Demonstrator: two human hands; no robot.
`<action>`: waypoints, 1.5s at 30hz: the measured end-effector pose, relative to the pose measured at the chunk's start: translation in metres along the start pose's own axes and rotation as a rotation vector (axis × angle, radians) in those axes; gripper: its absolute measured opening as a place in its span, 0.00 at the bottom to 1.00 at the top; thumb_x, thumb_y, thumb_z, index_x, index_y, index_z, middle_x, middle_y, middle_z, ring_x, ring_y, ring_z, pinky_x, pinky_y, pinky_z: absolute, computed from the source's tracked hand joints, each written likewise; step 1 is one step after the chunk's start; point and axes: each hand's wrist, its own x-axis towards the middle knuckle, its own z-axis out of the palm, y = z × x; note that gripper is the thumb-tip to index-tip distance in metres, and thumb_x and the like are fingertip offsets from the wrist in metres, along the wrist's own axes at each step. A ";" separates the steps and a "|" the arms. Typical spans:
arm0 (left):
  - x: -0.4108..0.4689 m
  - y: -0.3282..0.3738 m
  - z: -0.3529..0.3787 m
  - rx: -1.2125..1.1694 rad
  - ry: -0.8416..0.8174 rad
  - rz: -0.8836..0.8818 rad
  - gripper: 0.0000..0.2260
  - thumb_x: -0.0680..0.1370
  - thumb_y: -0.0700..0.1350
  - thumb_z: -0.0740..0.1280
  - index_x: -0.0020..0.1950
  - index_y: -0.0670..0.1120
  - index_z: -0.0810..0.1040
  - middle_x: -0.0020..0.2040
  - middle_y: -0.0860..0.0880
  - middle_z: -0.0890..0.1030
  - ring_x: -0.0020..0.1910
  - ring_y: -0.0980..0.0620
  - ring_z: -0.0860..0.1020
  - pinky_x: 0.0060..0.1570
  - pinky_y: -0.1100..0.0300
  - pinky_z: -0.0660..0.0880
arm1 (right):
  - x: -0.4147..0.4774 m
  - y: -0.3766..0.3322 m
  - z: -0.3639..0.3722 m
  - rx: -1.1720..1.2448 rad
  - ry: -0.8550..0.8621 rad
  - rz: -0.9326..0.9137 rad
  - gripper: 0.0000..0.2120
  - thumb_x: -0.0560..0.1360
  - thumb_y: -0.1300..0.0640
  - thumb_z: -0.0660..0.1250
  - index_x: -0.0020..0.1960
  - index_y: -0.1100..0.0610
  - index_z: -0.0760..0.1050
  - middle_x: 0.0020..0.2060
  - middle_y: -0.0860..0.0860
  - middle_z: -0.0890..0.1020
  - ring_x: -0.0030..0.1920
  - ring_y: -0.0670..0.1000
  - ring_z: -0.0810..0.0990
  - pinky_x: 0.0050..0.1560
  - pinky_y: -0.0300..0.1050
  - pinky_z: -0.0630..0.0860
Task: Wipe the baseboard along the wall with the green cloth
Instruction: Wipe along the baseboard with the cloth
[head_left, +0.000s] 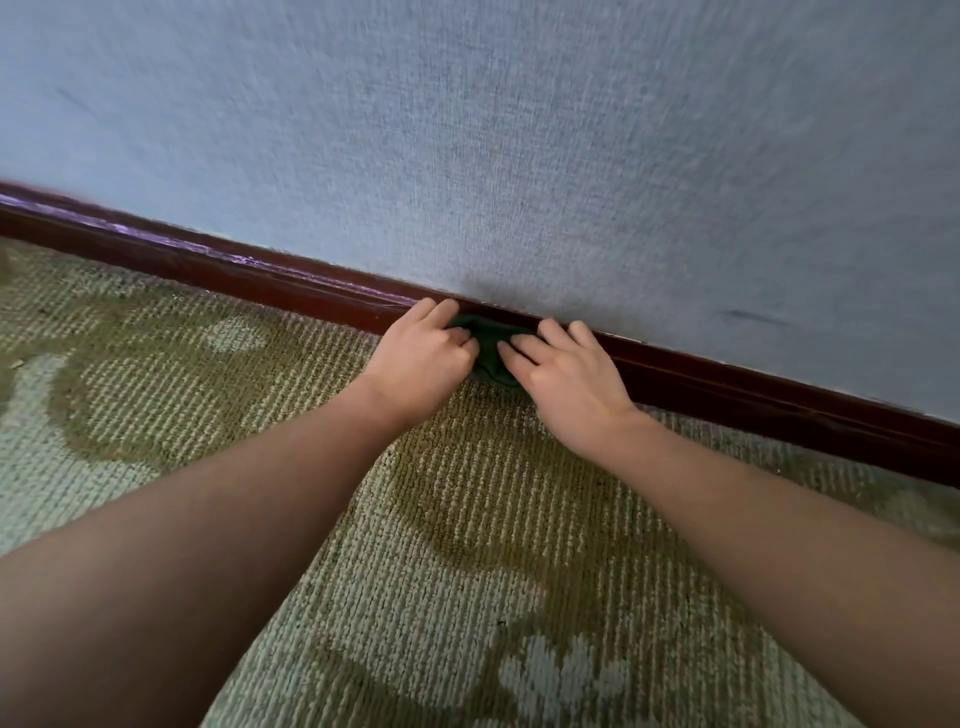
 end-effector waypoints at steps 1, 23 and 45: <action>-0.004 0.000 0.000 0.013 -0.016 0.011 0.04 0.66 0.44 0.72 0.40 0.48 0.84 0.36 0.56 0.83 0.42 0.52 0.78 0.43 0.62 0.72 | -0.002 -0.002 0.000 -0.010 0.002 -0.020 0.24 0.78 0.61 0.54 0.73 0.60 0.56 0.66 0.52 0.69 0.62 0.54 0.62 0.58 0.47 0.58; 0.001 -0.019 0.006 0.016 -0.027 -0.094 0.09 0.71 0.42 0.69 0.51 0.47 0.82 0.46 0.54 0.83 0.51 0.48 0.74 0.49 0.58 0.69 | 0.013 -0.004 0.007 0.000 -0.029 0.031 0.31 0.76 0.62 0.59 0.75 0.60 0.49 0.69 0.52 0.64 0.64 0.53 0.61 0.59 0.47 0.55; 0.012 0.012 -0.001 0.085 -0.025 0.034 0.09 0.72 0.46 0.67 0.49 0.50 0.82 0.44 0.57 0.83 0.50 0.52 0.77 0.48 0.62 0.71 | -0.022 0.018 0.007 -0.091 -0.051 0.016 0.28 0.77 0.64 0.56 0.75 0.60 0.50 0.72 0.53 0.61 0.66 0.53 0.62 0.60 0.48 0.59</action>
